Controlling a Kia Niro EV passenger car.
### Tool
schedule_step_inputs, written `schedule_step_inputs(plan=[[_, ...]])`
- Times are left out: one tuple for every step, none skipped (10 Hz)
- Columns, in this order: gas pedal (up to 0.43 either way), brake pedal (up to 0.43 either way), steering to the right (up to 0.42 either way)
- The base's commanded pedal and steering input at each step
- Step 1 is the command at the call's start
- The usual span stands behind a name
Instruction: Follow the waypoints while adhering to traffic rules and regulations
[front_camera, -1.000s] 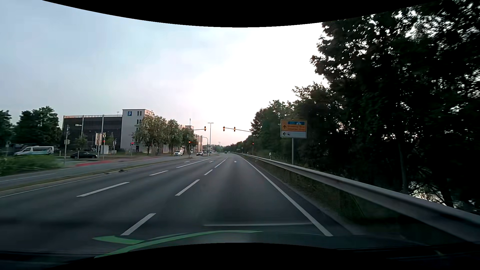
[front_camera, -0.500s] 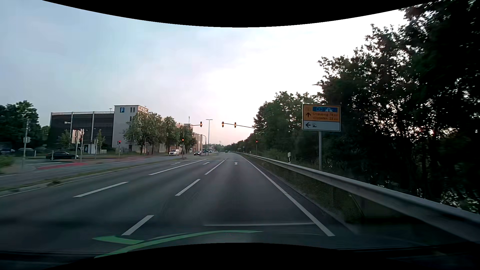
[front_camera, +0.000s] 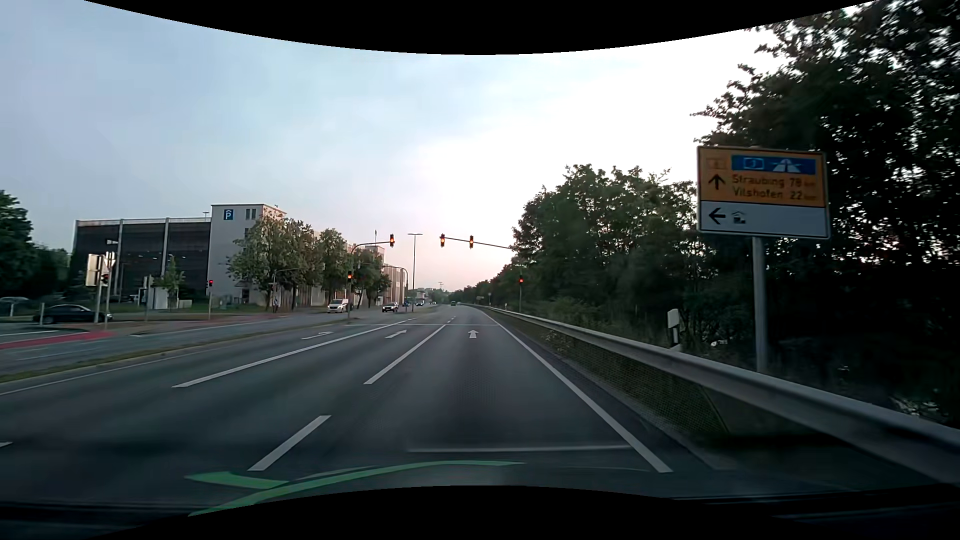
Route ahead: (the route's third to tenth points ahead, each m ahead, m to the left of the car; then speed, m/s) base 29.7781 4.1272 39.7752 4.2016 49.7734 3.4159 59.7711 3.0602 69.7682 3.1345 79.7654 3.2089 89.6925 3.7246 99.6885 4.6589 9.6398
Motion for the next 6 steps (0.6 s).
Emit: schedule_step_inputs(plan=[[0.0, 0.305, 0.0], [0.0, 0.305, 0.0], [0.0, 0.287, 0.0], [0.0, 0.28, 0.0], [0.0, 0.274, 0.0], [0.0, 0.262, 0.0]])
